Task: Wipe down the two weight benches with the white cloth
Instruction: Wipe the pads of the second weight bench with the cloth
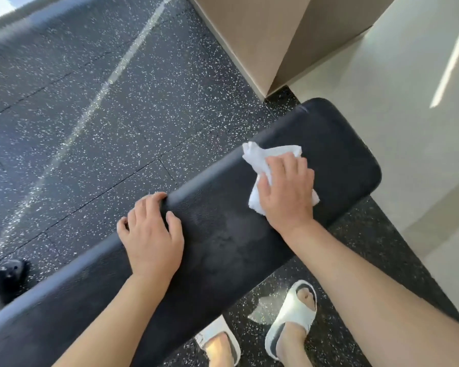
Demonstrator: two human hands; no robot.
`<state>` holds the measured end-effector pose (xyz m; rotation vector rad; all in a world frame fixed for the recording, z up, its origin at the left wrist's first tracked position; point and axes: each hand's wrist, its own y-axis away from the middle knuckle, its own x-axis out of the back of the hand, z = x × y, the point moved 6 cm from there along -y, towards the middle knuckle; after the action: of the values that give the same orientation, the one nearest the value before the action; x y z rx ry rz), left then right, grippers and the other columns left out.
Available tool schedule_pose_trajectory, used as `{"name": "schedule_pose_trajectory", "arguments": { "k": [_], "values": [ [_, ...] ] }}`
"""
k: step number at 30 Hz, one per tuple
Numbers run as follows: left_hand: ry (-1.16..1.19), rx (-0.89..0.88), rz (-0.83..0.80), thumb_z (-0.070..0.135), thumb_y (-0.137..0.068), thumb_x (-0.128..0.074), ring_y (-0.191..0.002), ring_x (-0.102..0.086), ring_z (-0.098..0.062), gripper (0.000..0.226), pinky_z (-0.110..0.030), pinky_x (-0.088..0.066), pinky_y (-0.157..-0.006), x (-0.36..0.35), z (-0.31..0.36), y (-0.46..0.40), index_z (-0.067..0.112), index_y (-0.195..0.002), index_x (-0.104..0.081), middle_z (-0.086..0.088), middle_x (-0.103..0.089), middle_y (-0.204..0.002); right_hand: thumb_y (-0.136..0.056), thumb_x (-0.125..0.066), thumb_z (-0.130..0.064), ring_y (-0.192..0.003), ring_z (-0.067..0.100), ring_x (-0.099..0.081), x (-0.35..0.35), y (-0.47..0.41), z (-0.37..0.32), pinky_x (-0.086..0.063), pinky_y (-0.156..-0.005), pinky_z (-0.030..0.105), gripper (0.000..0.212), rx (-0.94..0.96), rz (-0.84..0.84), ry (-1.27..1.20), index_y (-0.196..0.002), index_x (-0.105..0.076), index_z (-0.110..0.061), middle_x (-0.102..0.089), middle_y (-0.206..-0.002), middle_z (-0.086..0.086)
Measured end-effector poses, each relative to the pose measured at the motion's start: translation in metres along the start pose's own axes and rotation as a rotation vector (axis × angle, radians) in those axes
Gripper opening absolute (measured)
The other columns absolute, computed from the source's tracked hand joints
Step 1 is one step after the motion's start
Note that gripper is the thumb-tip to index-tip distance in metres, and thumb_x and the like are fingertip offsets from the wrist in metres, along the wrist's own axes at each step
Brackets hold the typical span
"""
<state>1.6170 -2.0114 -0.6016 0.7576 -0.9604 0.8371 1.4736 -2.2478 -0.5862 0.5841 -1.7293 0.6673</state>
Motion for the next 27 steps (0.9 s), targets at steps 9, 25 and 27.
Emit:
{"name": "schedule_pose_trajectory", "arguments": {
  "k": [9,25,27],
  "values": [
    [-0.060,-0.395,-0.221,0.012,-0.087,-0.043,-0.130,-0.045,-0.038,0.061,-0.052,-0.037,-0.116,0.000,0.063,-0.011,0.011,-0.148,-0.052,-0.009,-0.047,-0.152,-0.090,-0.064,-0.027,-0.082,0.026,-0.062,0.008,0.072,-0.053,-0.044,-0.063,0.038,0.015,0.405,-0.064,-0.097,-0.100,-0.071,-0.019,-0.064,-0.093,0.000],
    [-0.260,-0.856,-0.132,0.018,-0.098,-0.056,-0.141,-0.044,-0.040,0.050,-0.061,-0.033,-0.116,-0.106,0.292,-0.002,0.014,-0.148,-0.055,-0.011,-0.049,-0.154,-0.094,-0.064,-0.028,-0.095,0.030,-0.052,0.037,0.066,0.142,-0.043,-0.071,0.045,0.018,-0.279,0.076,-0.297,-0.108,-0.064,-0.016,-0.059,-0.106,0.004],
    [-0.244,-0.850,-0.066,0.022,-0.098,-0.053,-0.138,-0.046,-0.042,0.050,-0.061,-0.033,-0.117,-0.113,0.291,-0.001,0.013,-0.147,-0.055,-0.014,-0.050,-0.153,-0.093,-0.064,-0.027,-0.093,0.029,-0.053,0.032,0.090,0.130,-0.044,-0.070,0.046,0.018,-0.280,0.077,-0.392,-0.108,-0.064,-0.017,-0.058,-0.106,0.004]
  ]
}}
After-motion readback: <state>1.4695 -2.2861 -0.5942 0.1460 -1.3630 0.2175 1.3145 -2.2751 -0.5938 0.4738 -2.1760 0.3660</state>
